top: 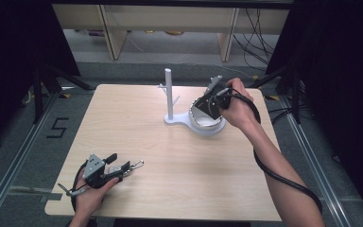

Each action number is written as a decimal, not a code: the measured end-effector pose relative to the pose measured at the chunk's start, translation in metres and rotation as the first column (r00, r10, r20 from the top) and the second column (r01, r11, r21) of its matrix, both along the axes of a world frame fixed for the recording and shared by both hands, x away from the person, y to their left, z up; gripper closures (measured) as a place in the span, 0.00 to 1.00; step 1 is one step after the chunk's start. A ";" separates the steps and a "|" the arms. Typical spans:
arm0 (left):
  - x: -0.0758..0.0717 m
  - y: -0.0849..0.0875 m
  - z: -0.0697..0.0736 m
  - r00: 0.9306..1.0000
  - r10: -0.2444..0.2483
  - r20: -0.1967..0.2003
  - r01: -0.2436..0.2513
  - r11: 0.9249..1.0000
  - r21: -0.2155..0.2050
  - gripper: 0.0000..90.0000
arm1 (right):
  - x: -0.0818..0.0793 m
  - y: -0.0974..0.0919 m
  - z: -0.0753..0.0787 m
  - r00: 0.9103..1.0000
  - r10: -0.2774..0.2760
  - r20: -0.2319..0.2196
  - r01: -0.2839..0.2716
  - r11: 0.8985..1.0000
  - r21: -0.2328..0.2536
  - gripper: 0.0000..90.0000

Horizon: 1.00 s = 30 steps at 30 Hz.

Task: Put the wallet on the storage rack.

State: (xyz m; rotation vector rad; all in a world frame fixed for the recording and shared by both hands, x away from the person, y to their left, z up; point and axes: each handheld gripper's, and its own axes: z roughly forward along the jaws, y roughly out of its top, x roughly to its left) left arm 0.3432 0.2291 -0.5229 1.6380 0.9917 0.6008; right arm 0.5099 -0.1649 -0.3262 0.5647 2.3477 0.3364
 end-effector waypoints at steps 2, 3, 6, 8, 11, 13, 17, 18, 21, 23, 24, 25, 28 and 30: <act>0.000 0.000 0.000 1.000 0.000 0.001 0.000 1.000 0.001 0.38 | 0.001 0.001 -0.002 1.000 0.000 -0.008 0.000 1.000 -0.002 0.91; 0.000 0.000 0.000 1.000 0.001 0.001 -0.001 1.000 0.001 0.38 | 0.001 0.001 -0.003 1.000 0.000 -0.011 0.000 1.000 0.000 0.91; 0.000 0.000 0.000 1.000 0.000 0.001 0.000 1.000 0.001 0.38 | 0.002 0.001 -0.006 1.000 0.000 -0.015 0.000 1.000 0.000 0.91; 0.002 0.000 0.000 1.000 -0.015 0.018 0.015 1.000 0.007 0.38 | 0.003 0.000 -0.008 1.000 0.005 -0.023 -0.005 1.000 -0.002 0.91; 0.002 0.000 0.000 1.000 -0.019 0.021 0.019 1.000 0.007 0.38 | 0.005 0.000 -0.010 0.999 0.004 -0.032 -0.005 1.000 -0.010 0.91; 0.000 0.000 0.000 1.000 0.000 0.001 0.000 1.000 0.003 0.38 | 0.006 0.001 -0.011 0.999 0.004 -0.038 -0.005 1.000 -0.015 0.91; 0.000 0.000 0.000 1.000 0.000 0.001 0.000 1.000 0.000 0.38 | 0.010 0.004 -0.013 0.999 0.015 -0.041 -0.017 0.999 -0.037 0.90; 0.000 0.000 0.000 1.000 0.000 0.000 0.000 1.000 0.000 0.38 | 0.012 0.006 -0.015 0.999 0.010 -0.052 -0.012 0.999 -0.037 0.90; 0.000 0.000 0.000 1.000 -0.001 0.000 0.001 1.000 -0.002 0.38 | 0.014 0.007 -0.019 0.998 0.000 -0.062 -0.001 1.000 -0.026 0.90; 0.000 0.000 0.000 1.000 -0.001 0.000 0.001 1.000 -0.001 0.38 | 0.017 0.008 -0.023 0.998 0.001 -0.065 -0.004 0.999 -0.035 0.90; 0.000 0.000 0.000 1.000 -0.001 0.000 0.001 1.000 -0.002 0.38 | 0.018 0.008 -0.024 0.997 0.006 -0.072 -0.009 0.999 -0.039 0.90; 0.000 0.000 0.000 1.000 -0.001 -0.001 0.001 1.000 -0.002 0.38 | 0.020 0.009 -0.026 0.997 0.018 -0.072 -0.021 0.999 -0.047 0.90; 0.000 0.000 0.000 1.000 -0.003 0.000 0.003 1.000 -0.001 0.38 | 0.022 0.009 -0.029 0.996 0.007 -0.084 -0.010 0.999 -0.040 0.88; 0.000 0.000 0.000 1.000 -0.002 0.000 0.002 1.000 -0.002 0.38 | 0.025 0.010 -0.031 0.995 0.009 -0.094 -0.013 0.999 -0.039 0.86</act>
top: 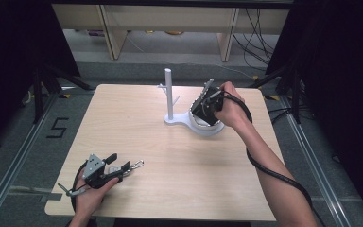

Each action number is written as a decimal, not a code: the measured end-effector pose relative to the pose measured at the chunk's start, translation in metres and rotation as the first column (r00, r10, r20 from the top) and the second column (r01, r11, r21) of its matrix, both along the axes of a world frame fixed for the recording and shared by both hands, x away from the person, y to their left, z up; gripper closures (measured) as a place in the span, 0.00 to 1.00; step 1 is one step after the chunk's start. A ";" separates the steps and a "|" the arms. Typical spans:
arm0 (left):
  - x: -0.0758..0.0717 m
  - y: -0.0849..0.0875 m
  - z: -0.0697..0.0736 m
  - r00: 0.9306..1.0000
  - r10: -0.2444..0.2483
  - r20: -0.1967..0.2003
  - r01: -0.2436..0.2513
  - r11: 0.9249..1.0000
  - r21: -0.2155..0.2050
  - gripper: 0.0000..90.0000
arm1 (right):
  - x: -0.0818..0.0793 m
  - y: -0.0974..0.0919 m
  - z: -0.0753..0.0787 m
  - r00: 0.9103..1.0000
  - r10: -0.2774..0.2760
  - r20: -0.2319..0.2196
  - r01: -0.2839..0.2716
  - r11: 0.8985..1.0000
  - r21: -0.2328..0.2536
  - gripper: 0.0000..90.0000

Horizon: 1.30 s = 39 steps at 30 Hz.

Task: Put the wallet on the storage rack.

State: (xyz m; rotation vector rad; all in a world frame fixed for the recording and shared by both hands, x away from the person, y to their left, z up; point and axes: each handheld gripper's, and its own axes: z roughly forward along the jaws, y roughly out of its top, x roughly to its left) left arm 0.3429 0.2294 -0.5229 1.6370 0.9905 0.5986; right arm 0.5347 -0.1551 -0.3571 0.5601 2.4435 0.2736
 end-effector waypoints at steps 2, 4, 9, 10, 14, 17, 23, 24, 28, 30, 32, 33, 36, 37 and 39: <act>0.000 0.000 0.000 1.000 0.000 0.000 0.000 1.000 0.002 0.38 | 0.004 -0.001 -0.003 1.000 -0.003 -0.012 0.003 1.000 0.025 0.82; 0.000 0.000 0.000 1.000 -0.001 0.000 0.001 1.000 0.001 0.38 | 0.007 -0.002 -0.004 0.999 -0.040 -0.002 0.040 0.998 0.057 0.75; 0.000 0.000 0.000 1.000 0.000 -0.001 0.000 1.000 0.001 0.38 | 0.010 -0.011 0.002 0.996 -0.088 0.025 0.084 0.988 0.131 0.63; 0.000 0.000 0.000 1.000 0.000 -0.001 0.000 1.000 0.002 0.38 | 0.009 -0.013 0.003 0.995 -0.100 0.029 0.095 0.985 0.145 0.61; 0.000 0.000 0.000 1.000 0.000 0.000 0.000 1.000 0.005 0.38 | 0.006 -0.023 0.007 0.989 -0.147 0.028 0.138 0.966 0.221 0.55; 0.002 0.000 0.000 1.000 -0.017 0.019 0.017 1.000 0.006 0.38 | 0.000 -0.034 0.010 0.982 -0.189 -0.021 0.186 0.931 0.315 0.57; 0.002 0.000 0.000 1.000 -0.011 0.012 0.011 1.000 0.011 0.38 | -0.019 -0.054 0.014 0.969 -0.241 -0.050 0.239 0.869 0.434 0.59; 0.002 0.000 0.000 1.000 -0.017 0.021 0.017 1.000 0.013 0.38 | -0.023 -0.056 0.013 0.965 -0.252 -0.077 0.258 0.846 0.467 0.61; 0.001 0.000 0.000 1.000 0.010 -0.006 -0.010 1.000 0.012 0.37 | -0.039 -0.071 0.009 0.960 -0.262 -0.094 0.273 0.820 0.503 0.65; 0.001 0.000 0.000 1.000 0.012 -0.007 -0.012 1.000 0.011 0.37 | -0.048 -0.078 0.002 0.955 -0.270 -0.121 0.292 0.797 0.528 0.65; 0.001 0.000 0.000 1.000 0.015 -0.009 -0.015 1.000 0.009 0.37 | -0.055 -0.085 -0.006 0.953 -0.270 -0.140 0.302 0.783 0.544 0.65; 0.001 0.000 0.000 1.000 0.015 -0.010 -0.015 1.000 0.009 0.37 | -0.059 -0.088 -0.011 0.950 -0.275 -0.148 0.311 0.775 0.550 0.65; 0.003 -0.001 0.000 1.000 -0.001 0.009 0.001 1.000 0.012 0.37 | -0.071 -0.096 -0.026 0.940 -0.293 -0.175 0.340 0.749 0.569 0.63; 0.002 -0.001 0.000 1.000 0.005 0.002 -0.005 1.000 0.014 0.37 | -0.074 -0.099 -0.030 0.943 -0.285 -0.175 0.333 0.754 0.567 0.62; 0.001 -0.001 0.000 1.000 0.017 -0.009 -0.017 1.000 0.014 0.37 | -0.081 -0.105 -0.039 0.940 -0.288 -0.185 0.341 0.741 0.578 0.61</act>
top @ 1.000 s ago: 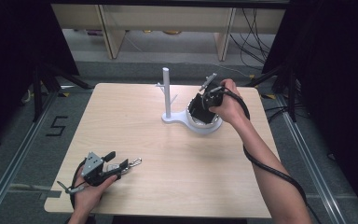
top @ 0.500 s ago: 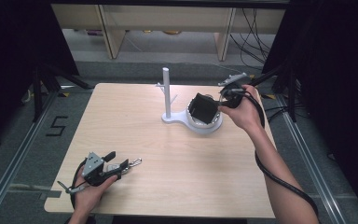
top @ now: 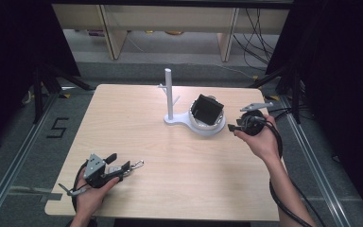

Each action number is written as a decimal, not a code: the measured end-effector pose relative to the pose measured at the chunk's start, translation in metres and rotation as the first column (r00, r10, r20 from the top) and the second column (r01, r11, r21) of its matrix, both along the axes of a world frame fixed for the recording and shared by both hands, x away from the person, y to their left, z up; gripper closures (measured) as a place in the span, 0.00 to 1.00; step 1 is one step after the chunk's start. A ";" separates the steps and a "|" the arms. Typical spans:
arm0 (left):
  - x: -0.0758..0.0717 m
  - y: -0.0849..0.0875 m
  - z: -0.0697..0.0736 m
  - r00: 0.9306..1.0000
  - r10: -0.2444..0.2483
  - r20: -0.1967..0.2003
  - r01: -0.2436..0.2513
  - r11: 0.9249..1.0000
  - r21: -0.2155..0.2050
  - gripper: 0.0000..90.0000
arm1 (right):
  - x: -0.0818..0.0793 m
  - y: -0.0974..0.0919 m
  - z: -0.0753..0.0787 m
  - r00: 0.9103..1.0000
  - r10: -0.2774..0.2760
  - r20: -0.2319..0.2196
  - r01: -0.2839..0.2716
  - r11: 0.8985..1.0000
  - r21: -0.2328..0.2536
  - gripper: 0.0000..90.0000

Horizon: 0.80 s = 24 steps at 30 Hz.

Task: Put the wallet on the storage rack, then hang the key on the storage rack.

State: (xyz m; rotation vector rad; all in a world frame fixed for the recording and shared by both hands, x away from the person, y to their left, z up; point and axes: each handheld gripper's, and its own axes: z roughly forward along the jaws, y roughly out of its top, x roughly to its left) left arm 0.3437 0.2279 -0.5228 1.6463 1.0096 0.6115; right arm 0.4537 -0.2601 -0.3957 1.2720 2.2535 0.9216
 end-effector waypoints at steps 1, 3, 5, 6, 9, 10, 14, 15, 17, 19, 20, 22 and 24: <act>0.000 0.000 0.000 1.000 0.003 -0.003 -0.003 1.000 -0.002 0.37 | -0.004 -0.002 -0.004 1.000 -0.017 0.008 0.016 1.000 0.015 0.60; 0.000 0.000 0.000 1.000 -0.001 -0.002 0.001 1.000 -0.001 0.37 | -0.012 -0.006 -0.011 0.999 -0.036 -0.003 0.036 0.998 0.045 0.59; 0.001 0.001 0.000 1.000 -0.016 0.010 0.016 1.000 -0.002 0.37 | -0.019 -0.011 -0.020 1.000 -0.026 0.005 0.026 0.998 0.057 0.58; 0.000 0.001 0.000 1.000 -0.006 -0.004 0.006 1.000 -0.005 0.37 | -0.022 -0.012 -0.023 0.999 -0.041 -0.004 0.042 0.997 0.068 0.57; 0.002 0.002 -0.001 1.000 -0.020 0.018 0.021 1.000 -0.012 0.37 | -0.034 -0.015 -0.035 0.997 -0.075 -0.029 0.078 0.993 0.091 0.56; 0.002 0.002 -0.001 1.000 -0.021 0.018 0.021 1.000 -0.011 0.37 | -0.034 -0.019 -0.040 0.998 -0.053 -0.016 0.054 0.994 0.099 0.56; 0.000 0.000 0.000 1.000 0.001 -0.007 -0.001 1.000 0.000 0.37 | -0.043 -0.026 -0.056 0.997 -0.069 -0.039 0.074 0.987 0.142 0.54; 0.000 0.000 0.000 1.000 0.001 -0.006 -0.001 1.000 0.003 0.37 | -0.045 -0.027 -0.061 0.995 -0.092 -0.031 0.096 0.981 0.168 0.54; 0.000 -0.001 -0.001 1.000 0.011 -0.004 -0.011 1.000 -0.015 0.37 | -0.048 -0.028 -0.067 0.993 -0.112 -0.031 0.115 0.978 0.174 0.54; -0.001 0.000 0.000 1.000 0.013 -0.011 -0.013 1.000 -0.006 0.37 | -0.052 -0.031 -0.071 0.993 -0.117 -0.016 0.118 0.974 0.194 0.55; 0.000 0.001 0.000 1.000 0.008 -0.006 -0.008 1.000 -0.005 0.37 | -0.053 -0.032 -0.073 0.993 -0.116 -0.021 0.118 0.971 0.209 0.55; 0.002 0.001 0.000 1.000 -0.010 0.008 0.010 1.000 -0.001 0.37 | -0.054 -0.034 -0.078 0.993 -0.119 0.021 0.112 0.968 0.225 0.57; 0.003 0.000 0.000 1.000 -0.018 0.011 0.018 1.000 0.010 0.37 | -0.057 -0.037 -0.080 0.991 -0.130 0.031 0.119 0.963 0.242 0.58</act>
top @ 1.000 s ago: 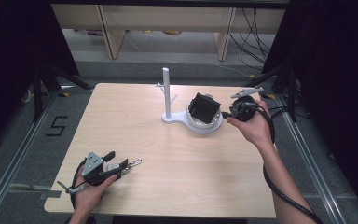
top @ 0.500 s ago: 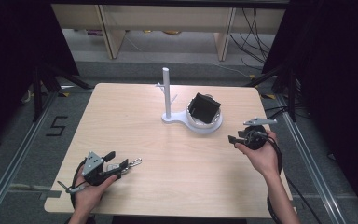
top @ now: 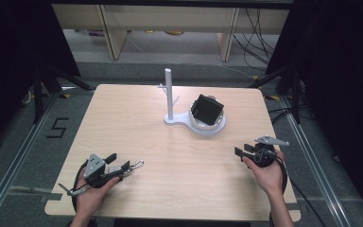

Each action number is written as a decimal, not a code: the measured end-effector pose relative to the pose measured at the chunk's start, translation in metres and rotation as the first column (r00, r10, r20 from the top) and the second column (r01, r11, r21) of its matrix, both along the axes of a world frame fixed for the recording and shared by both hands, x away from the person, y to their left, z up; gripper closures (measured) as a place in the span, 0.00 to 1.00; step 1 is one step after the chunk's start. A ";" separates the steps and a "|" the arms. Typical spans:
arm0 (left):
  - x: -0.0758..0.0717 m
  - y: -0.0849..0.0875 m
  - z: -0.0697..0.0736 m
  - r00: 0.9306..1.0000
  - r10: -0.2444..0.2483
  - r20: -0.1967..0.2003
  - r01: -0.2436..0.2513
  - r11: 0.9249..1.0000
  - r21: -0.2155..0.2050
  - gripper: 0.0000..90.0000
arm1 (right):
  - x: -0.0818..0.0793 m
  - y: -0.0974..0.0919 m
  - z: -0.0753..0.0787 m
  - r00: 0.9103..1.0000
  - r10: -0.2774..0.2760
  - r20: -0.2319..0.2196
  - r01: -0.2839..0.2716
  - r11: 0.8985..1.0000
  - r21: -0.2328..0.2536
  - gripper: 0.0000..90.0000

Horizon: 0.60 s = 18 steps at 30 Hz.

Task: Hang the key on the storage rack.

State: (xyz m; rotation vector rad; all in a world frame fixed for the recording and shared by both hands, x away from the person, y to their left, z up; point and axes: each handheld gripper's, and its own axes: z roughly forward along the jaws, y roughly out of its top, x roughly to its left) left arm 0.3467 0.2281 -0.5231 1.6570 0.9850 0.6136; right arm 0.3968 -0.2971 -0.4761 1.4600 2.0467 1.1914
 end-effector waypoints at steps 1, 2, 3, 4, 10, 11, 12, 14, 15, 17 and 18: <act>0.000 0.000 0.000 1.000 -0.003 0.001 0.003 1.000 0.004 0.37 | -0.001 -0.001 -0.002 1.000 0.003 0.003 -0.003 1.000 0.002 0.58; 0.000 -0.001 0.000 1.000 -0.001 0.001 0.001 1.000 0.003 0.37 | -0.002 -0.001 -0.003 1.000 0.001 -0.009 -0.001 1.000 -0.003 0.58; 0.000 -0.001 0.000 1.000 -0.004 0.005 0.004 1.000 -0.002 0.37 | -0.001 -0.001 -0.005 1.000 0.008 0.013 -0.007 1.000 -0.006 0.59; -0.001 0.000 0.000 1.000 -0.002 0.005 0.002 1.000 0.000 0.37 | -0.004 0.002 -0.005 1.000 -0.014 -0.015 0.014 1.000 0.005 0.59; -0.004 0.000 0.000 1.000 0.021 -0.014 -0.021 1.000 -0.006 0.37 | -0.001 0.004 -0.008 0.999 0.036 0.023 -0.036 0.999 0.010 0.63; -0.004 0.000 0.000 1.000 0.019 -0.012 -0.019 1.000 -0.003 0.37 | -0.001 0.004 -0.009 0.999 0.047 0.023 -0.047 0.999 0.020 0.63; -0.003 -0.001 0.000 1.000 0.017 -0.012 -0.017 1.000 0.000 0.37 | -0.002 0.007 -0.009 1.000 0.022 0.001 -0.022 0.999 0.039 0.63; -0.003 -0.001 0.000 1.000 0.005 -0.002 -0.005 1.000 0.005 0.38 | 0.000 0.004 -0.011 0.999 0.041 0.009 -0.041 0.999 0.013 0.63; -0.002 -0.001 0.000 1.000 -0.002 0.003 0.002 1.000 0.004 0.38 | -0.001 0.004 -0.012 0.999 0.043 0.015 -0.043 0.999 0.017 0.63; -0.002 -0.001 0.000 1.000 -0.006 0.006 0.006 1.000 0.014 0.38 | -0.004 0.006 -0.011 1.000 0.008 -0.024 -0.008 1.000 0.008 0.63; -0.002 -0.001 0.000 1.000 -0.007 0.005 0.007 1.000 0.012 0.38 | -0.003 0.005 -0.012 1.000 0.014 0.003 -0.014 1.000 0.003 0.63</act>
